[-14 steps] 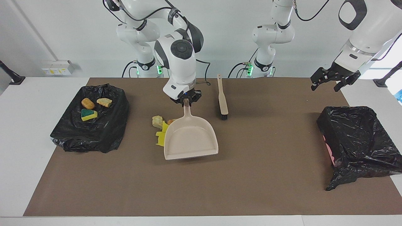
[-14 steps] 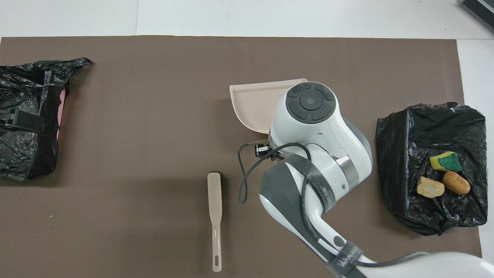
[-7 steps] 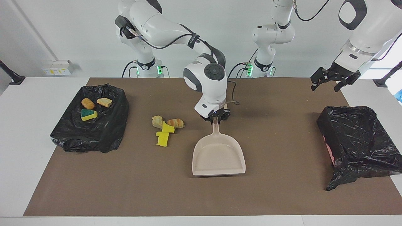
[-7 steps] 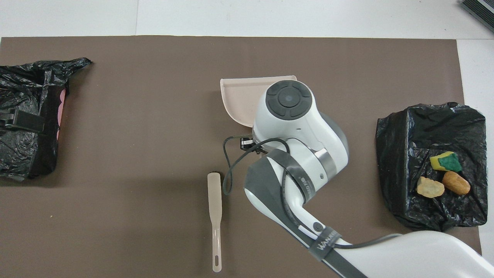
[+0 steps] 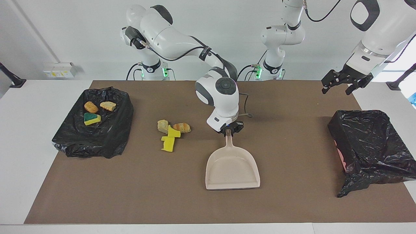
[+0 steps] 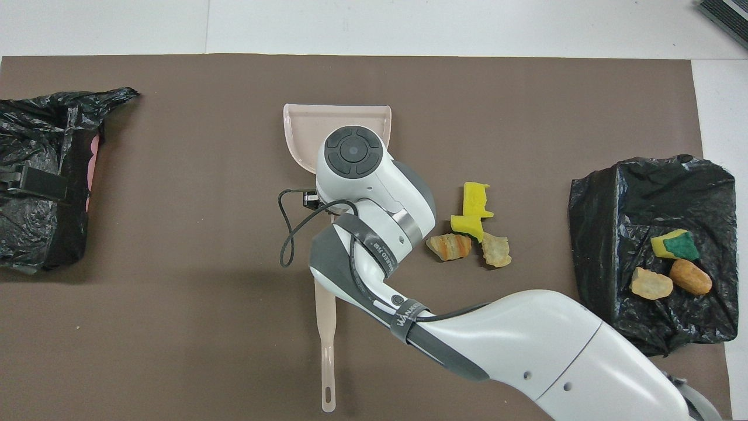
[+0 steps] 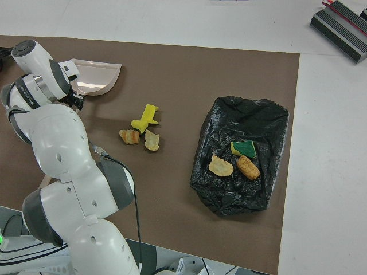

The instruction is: Sweep and dump trash in bin

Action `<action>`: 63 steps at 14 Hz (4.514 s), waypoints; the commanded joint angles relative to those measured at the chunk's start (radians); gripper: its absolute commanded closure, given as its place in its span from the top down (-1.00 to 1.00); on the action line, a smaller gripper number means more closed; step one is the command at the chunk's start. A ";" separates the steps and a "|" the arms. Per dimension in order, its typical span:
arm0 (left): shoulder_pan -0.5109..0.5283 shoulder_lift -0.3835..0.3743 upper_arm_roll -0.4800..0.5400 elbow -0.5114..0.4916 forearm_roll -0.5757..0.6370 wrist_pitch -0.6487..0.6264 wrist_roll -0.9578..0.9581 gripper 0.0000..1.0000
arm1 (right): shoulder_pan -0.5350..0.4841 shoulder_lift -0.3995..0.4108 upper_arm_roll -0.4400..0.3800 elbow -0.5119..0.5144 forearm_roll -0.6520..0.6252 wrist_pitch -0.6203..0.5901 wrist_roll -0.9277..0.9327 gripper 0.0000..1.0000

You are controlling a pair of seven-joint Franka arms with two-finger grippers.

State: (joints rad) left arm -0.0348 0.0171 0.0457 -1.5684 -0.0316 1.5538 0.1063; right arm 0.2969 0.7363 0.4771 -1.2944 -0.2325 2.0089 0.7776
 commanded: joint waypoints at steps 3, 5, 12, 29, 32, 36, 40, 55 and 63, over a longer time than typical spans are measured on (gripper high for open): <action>0.006 0.012 -0.007 0.024 0.019 -0.023 -0.013 1.00 | -0.004 -0.038 0.006 0.023 -0.033 -0.016 0.029 1.00; 0.006 0.012 -0.007 0.024 0.019 -0.023 -0.011 1.00 | -0.007 -0.122 0.008 -0.015 -0.022 -0.068 0.019 1.00; 0.006 0.012 -0.007 0.024 0.019 -0.023 -0.011 1.00 | -0.059 -0.449 0.055 -0.248 0.132 -0.282 0.008 1.00; 0.006 0.012 -0.007 0.024 0.019 -0.023 -0.011 1.00 | 0.189 -0.606 0.052 -0.879 0.338 0.267 0.115 0.68; 0.006 0.012 -0.007 0.024 0.019 -0.023 -0.011 1.00 | 0.183 -0.591 0.052 -0.879 0.337 0.309 0.108 -0.42; 0.006 0.012 -0.007 0.024 0.019 -0.023 -0.011 1.00 | 0.177 -0.571 0.045 -0.862 0.312 0.309 0.100 -1.00; 0.006 0.012 -0.007 0.024 0.019 -0.023 -0.011 1.00 | 0.127 -0.571 0.040 -0.769 0.276 0.161 0.115 -1.00; -0.163 -0.045 -0.044 -0.174 0.009 0.170 -0.032 1.00 | -0.450 -0.845 0.023 -0.753 0.207 -0.320 -0.515 -1.00; -0.403 -0.060 -0.047 -0.468 0.009 0.455 -0.233 1.00 | -0.504 -0.716 0.028 -0.836 0.010 -0.141 -0.549 -1.00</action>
State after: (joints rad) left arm -0.3605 0.0080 -0.0163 -1.9135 -0.0322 1.9218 -0.0766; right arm -0.2111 0.0108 0.4921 -2.1106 -0.1968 1.8396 0.2396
